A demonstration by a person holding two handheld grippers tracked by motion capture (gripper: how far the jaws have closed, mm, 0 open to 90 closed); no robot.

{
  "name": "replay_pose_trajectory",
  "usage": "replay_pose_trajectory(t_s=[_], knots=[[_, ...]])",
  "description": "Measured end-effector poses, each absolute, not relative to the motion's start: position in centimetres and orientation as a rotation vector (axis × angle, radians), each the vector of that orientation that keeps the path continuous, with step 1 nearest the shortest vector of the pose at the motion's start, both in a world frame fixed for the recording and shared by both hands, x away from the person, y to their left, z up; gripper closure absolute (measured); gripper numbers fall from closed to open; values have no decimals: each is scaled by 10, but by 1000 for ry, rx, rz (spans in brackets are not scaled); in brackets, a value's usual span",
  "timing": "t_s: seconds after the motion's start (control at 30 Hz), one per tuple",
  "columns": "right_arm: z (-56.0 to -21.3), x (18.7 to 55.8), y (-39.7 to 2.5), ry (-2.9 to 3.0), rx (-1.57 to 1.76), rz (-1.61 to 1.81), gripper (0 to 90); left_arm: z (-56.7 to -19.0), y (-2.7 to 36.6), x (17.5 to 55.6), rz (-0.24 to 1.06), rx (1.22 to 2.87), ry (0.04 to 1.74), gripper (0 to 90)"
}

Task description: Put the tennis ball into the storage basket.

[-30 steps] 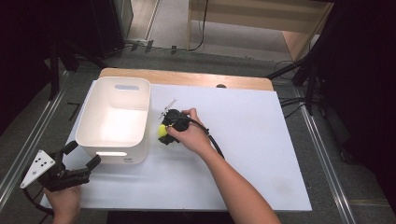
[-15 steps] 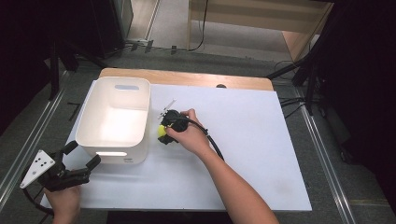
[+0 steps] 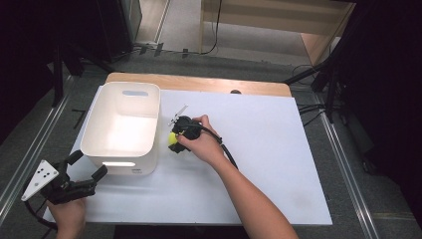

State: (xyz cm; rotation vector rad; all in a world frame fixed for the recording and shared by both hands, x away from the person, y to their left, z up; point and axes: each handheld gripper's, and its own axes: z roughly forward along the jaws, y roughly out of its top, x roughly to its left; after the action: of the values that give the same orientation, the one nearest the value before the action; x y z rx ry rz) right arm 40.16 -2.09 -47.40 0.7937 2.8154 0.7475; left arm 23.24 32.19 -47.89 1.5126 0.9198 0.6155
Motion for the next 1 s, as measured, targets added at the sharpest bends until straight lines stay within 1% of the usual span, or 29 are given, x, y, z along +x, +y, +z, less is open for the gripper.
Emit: replay_pose_trajectory(t_s=[1.0], knots=[[-436,401,-32,2838,751,833,228,-479,322,233,619,1523,920,0]])
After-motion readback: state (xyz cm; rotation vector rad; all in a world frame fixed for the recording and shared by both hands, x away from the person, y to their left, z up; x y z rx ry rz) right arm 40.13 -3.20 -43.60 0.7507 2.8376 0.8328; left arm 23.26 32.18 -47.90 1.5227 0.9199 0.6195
